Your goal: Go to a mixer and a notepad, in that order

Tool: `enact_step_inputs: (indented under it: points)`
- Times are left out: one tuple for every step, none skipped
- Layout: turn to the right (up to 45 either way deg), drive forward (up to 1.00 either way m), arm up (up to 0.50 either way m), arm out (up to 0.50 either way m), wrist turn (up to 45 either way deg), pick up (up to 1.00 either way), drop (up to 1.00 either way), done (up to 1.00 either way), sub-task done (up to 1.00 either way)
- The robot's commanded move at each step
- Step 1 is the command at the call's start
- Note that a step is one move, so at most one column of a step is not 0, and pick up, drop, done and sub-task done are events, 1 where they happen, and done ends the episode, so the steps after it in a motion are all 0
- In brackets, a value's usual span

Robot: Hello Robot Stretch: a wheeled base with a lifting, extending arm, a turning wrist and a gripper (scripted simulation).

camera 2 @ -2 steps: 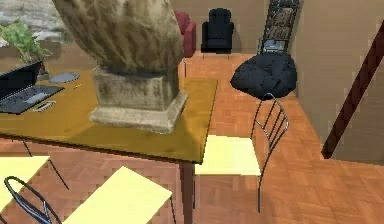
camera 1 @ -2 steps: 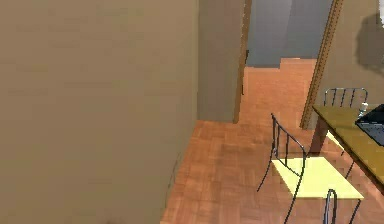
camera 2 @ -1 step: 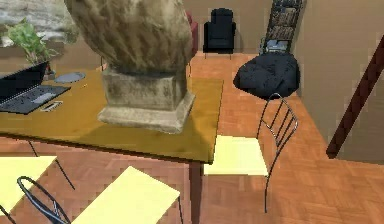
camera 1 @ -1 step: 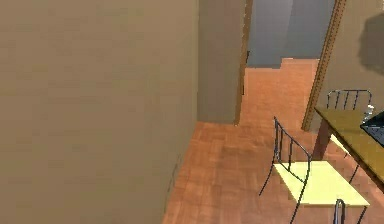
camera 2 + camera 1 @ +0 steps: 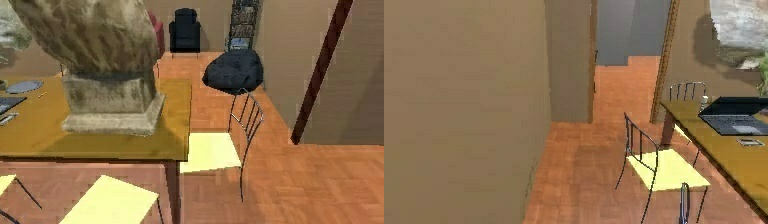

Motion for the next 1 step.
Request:
enact_step_inputs:
  points:
    - [0.0, 1.0, 0.0, 0.0, 0.0, 0.0, 0.0, 0.0, 0.0]
